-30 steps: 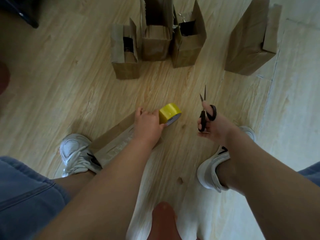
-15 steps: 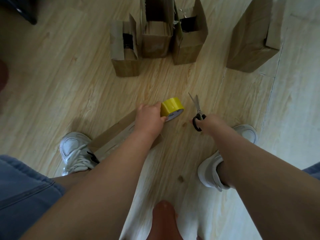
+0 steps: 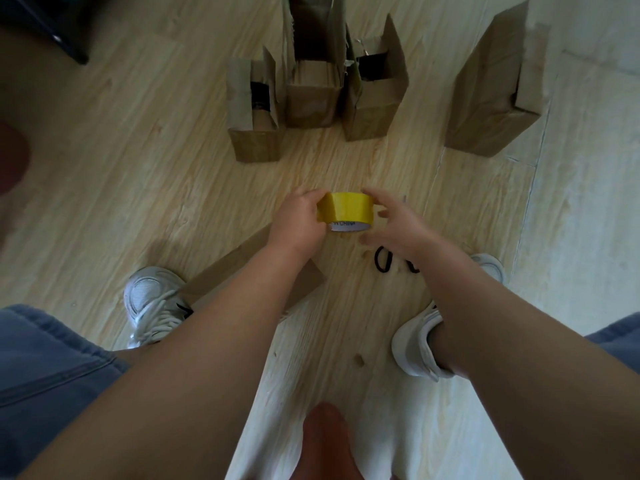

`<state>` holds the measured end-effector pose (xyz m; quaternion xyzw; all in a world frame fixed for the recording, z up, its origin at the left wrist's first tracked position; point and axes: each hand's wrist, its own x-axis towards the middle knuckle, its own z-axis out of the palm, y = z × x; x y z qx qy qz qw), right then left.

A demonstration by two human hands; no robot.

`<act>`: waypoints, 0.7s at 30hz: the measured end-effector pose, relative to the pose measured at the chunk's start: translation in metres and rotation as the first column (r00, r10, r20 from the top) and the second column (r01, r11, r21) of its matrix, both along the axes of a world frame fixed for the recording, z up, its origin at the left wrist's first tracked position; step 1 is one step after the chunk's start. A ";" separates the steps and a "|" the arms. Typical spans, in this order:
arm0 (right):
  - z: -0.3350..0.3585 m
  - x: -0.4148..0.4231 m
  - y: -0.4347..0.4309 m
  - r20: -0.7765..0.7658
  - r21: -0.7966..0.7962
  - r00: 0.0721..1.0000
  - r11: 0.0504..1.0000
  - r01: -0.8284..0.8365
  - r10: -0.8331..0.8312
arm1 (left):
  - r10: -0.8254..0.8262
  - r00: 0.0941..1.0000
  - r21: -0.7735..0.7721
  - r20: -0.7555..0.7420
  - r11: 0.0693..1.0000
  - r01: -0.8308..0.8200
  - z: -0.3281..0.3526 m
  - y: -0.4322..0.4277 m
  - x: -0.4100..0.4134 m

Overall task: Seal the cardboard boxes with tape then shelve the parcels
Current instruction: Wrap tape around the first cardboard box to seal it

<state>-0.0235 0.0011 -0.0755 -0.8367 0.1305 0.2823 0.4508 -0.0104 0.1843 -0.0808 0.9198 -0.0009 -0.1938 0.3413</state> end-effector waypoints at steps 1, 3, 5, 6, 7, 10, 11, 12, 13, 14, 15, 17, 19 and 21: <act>0.002 0.001 0.002 0.016 0.007 1.000 1.000 0.013 -0.013 | 0.000 1.000 -0.011 0.001 1.000 0.000 0.001 0.000 -0.001; 0.004 0.002 0.004 0.051 -0.009 0.998 0.999 0.044 -0.043 | 0.030 1.000 -0.049 0.008 0.998 -0.030 0.004 -0.001 -0.003; 0.006 -0.001 0.006 0.101 -0.066 0.994 0.997 0.045 -0.038 | 0.103 0.995 -0.103 -0.002 0.989 -0.103 0.009 -0.001 -0.005; 0.006 -0.002 0.006 0.130 -0.112 0.991 0.993 0.046 -0.032 | 0.147 0.989 -0.135 -0.013 0.980 -0.147 0.013 -0.002 -0.006; 0.006 -0.004 0.007 0.151 -0.150 0.988 0.987 0.051 -0.028 | 0.188 0.982 -0.171 -0.030 0.967 -0.190 0.016 -0.005 -0.007; 0.007 -0.009 0.011 0.166 -0.205 0.986 0.977 0.053 -0.018 | 0.287 0.950 -0.266 -0.123 0.913 -0.310 0.021 -0.014 -0.010; 0.007 -0.010 0.012 0.168 -0.217 0.986 0.975 0.052 -0.015 | 0.314 0.941 -0.268 -0.131 0.902 -0.338 0.022 -0.016 -0.010; 0.008 -0.012 0.013 0.170 -0.226 0.985 0.973 0.050 -0.012 | 0.340 0.933 -0.255 -0.120 0.897 -0.360 0.022 -0.018 -0.009; 0.009 -0.013 0.014 0.172 -0.232 0.985 0.972 0.049 -0.009 | 0.362 0.927 -0.238 -0.098 0.896 -0.375 0.022 -0.018 -0.008; 0.010 -0.014 0.015 0.175 -0.233 0.985 0.971 0.051 -0.009 | 0.377 0.923 -0.224 -0.080 0.895 -0.385 0.021 -0.018 -0.007; 0.011 -0.014 0.016 0.176 -0.235 0.984 0.971 0.051 -0.009 | 0.383 0.921 -0.216 -0.070 0.896 -0.389 0.021 -0.018 -0.006; 0.011 -0.014 0.017 0.186 -0.263 0.982 0.964 0.033 0.017 | 0.381 0.922 -0.208 -0.070 0.898 -0.387 0.022 -0.019 -0.006; 0.010 -0.012 0.017 0.193 -0.309 0.980 0.951 0.009 0.054 | 0.367 0.928 -0.215 -0.067 0.903 -0.372 0.022 -0.021 -0.007; 0.008 -0.010 0.017 0.176 -0.325 0.983 0.946 0.007 0.053 | 0.326 0.944 -0.216 -0.052 0.919 -0.330 0.022 -0.023 -0.010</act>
